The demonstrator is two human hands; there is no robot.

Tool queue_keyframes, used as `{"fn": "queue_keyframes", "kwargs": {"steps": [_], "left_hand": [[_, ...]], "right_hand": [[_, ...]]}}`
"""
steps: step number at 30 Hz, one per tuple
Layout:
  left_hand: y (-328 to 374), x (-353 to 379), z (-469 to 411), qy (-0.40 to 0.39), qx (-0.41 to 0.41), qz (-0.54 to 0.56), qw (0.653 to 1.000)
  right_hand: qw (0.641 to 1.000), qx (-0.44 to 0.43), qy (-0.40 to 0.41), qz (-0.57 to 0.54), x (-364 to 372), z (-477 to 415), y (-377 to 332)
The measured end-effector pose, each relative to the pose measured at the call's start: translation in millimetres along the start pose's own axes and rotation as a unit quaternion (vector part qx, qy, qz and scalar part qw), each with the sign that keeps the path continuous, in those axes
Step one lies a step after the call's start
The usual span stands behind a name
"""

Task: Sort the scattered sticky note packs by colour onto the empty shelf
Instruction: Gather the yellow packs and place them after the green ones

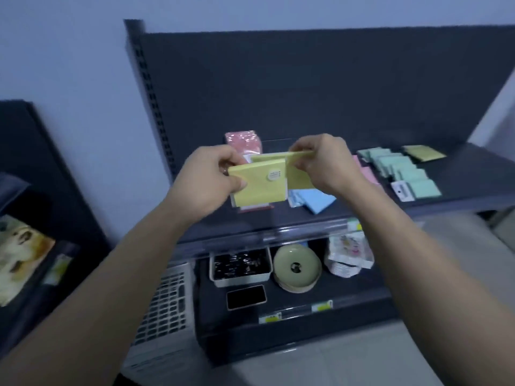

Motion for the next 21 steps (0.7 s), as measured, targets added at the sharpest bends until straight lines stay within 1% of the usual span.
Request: {"fn": "queue_keyframes", "kwargs": {"steps": [4,8,12,15,18,21], "left_hand": [[74,125,-42,-0.045,0.038,0.022,0.998],[125,225,-75,-0.085,0.050,0.045,0.994],[156,286,-98,-0.103,0.045,0.048,0.993],[178,322,-118,-0.111,0.062,0.024,0.992],[188,351,-140,-0.125,0.068,0.013,0.990],[193,376,-168,-0.122,0.069,0.009,0.990]], "right_hand": [[0.997,0.066,0.032,0.028,-81,9,126],[0.991,0.111,0.056,0.046,-143,16,224],[0.986,0.142,0.063,0.067,-177,15,292],[0.981,0.164,0.070,0.076,-194,9,336],[0.977,0.183,0.078,0.077,-202,1,373],[0.975,0.183,0.092,0.083,-212,-15,405]]}}
Point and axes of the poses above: each hand's wrist, its own z-axis away from the middle knuckle, its own x-axis out of the palm, y = z × x, the point moved 9 cm from there along -z, towards the middle knuckle, and after that the axes turned 1 degree about -y, right-handed, at the moved point
